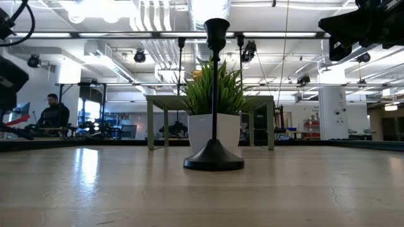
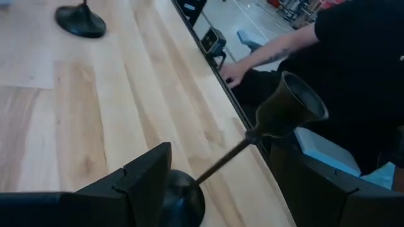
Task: Pick & Place candle stick holders
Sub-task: Put the black candle holder on the shelf
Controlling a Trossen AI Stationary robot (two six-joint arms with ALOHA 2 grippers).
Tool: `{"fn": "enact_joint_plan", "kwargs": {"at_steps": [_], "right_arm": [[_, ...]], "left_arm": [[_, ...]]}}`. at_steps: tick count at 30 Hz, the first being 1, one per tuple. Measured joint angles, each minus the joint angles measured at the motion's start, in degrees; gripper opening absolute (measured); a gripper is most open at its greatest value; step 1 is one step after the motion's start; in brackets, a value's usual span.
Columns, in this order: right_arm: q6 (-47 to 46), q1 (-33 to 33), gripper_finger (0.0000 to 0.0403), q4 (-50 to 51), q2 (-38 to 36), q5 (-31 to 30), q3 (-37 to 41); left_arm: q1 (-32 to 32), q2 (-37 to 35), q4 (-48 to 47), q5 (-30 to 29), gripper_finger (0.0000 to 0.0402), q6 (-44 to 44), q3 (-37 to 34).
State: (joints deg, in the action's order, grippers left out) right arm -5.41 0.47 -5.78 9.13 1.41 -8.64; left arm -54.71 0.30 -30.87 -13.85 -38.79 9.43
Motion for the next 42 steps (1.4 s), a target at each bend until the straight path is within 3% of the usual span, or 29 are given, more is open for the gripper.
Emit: {"fn": "enact_joint_plan", "kwargs": {"at_steps": [10,18,29,35,42], "right_arm": [[-0.1,0.0,0.0008,0.0,0.0,0.0,0.0],[-0.1,0.0,0.0008,0.0,0.0,0.0,0.0],[-0.1,0.0,0.0008,0.0,0.0,0.0,0.1],[-0.1,0.0,0.0008,0.0,0.0,0.0,0.1],[0.0,0.0,0.0008,0.0,0.0,0.0,0.1]], "left_arm": [[-2.2,2.1,0.7,-0.7,0.0275,-0.8,-0.2],[-2.2,8.2,3.3,-0.9,0.0275,-5.2,-0.9],[-2.8,16.6,11.3,0.8,0.0275,-6.5,-3.1],[-2.8,18.8,15.3,0.7,0.0275,-2.5,-3.6],[-2.8,20.0,28.4,0.8,0.0275,1.4,-7.1]]}}
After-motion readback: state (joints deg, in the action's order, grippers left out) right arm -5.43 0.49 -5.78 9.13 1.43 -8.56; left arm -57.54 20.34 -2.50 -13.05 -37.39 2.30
